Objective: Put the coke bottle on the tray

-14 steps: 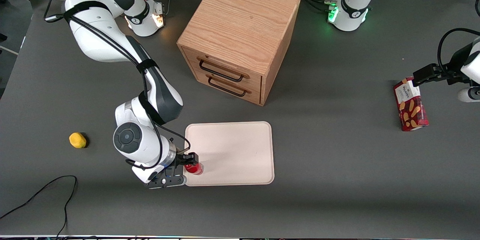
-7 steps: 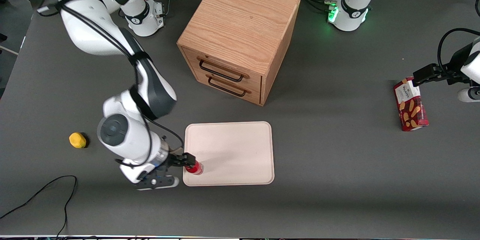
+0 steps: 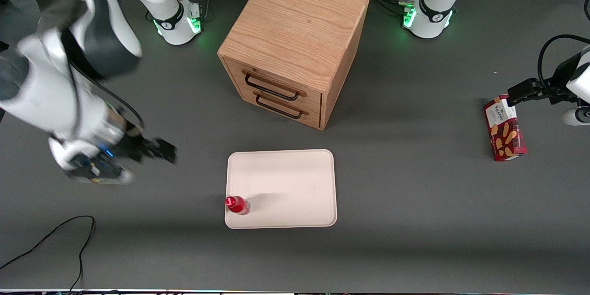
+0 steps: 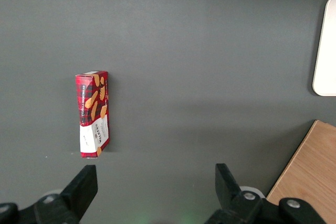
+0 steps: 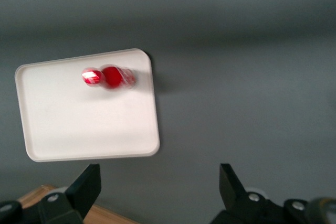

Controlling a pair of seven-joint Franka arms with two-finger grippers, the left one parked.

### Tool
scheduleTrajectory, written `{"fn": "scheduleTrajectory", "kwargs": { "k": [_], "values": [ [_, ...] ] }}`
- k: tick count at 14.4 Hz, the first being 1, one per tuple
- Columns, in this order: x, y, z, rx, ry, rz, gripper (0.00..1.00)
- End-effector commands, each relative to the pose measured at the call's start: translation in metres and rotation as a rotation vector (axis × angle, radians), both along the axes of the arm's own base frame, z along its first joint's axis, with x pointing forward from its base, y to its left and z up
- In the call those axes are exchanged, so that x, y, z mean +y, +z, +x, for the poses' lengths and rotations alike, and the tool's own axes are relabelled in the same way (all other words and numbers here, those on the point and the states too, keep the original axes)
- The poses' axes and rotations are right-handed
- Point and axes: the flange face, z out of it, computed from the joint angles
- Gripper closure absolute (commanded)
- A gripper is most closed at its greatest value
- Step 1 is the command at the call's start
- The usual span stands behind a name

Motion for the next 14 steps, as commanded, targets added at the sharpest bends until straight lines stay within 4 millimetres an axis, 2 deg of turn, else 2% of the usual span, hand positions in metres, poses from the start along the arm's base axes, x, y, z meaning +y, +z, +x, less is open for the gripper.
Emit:
{"fn": "scheduleTrajectory", "kwargs": {
  "k": [1, 3, 5, 6, 8, 14],
  "values": [
    [-0.025, 0.015, -0.105, 0.002, -0.018, 0.003, 0.0],
    [-0.039, 0.024, -0.145, -0.004, -0.022, -0.006, 0.0],
    [-0.048, 0.031, -0.159, 0.038, -0.008, -0.016, 0.0],
    [-0.058, 0.037, -0.157, 0.045, -0.008, -0.018, 0.0],
    [-0.064, 0.045, -0.153, 0.049, 0.003, -0.05, 0.0],
    [-0.066, 0.052, -0.126, 0.123, 0.018, -0.113, 0.0]
  ]
}}
